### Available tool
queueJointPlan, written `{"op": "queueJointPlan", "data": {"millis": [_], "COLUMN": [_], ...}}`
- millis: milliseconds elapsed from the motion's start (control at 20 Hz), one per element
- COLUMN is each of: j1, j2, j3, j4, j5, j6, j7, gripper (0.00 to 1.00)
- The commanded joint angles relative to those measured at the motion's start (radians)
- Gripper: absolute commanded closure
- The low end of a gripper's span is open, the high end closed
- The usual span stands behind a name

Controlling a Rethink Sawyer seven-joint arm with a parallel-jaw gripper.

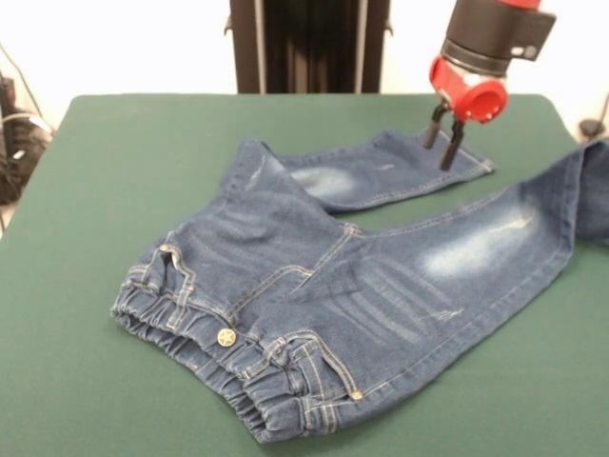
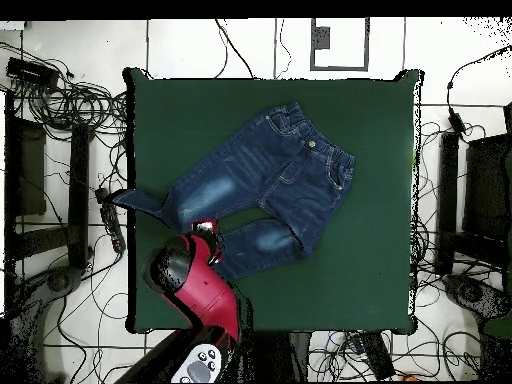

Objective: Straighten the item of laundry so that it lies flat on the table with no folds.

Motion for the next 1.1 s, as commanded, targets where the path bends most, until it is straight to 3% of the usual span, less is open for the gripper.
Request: {"op": "queueJointPlan", "data": {"millis": [50, 600, 1100], "j1": [-0.001, 0.058, 0.062], "j2": [0.014, 0.008, -0.029], "j3": [0.143, 0.11, 0.146], "j4": [-0.013, 0.011, 0.061], "j5": [0.054, 0.095, 0.115], "j6": [-0.016, -0.003, -0.034], "j7": [0.294, 0.338, 0.331], "gripper": [0.0, 0.0, 0.0]}}
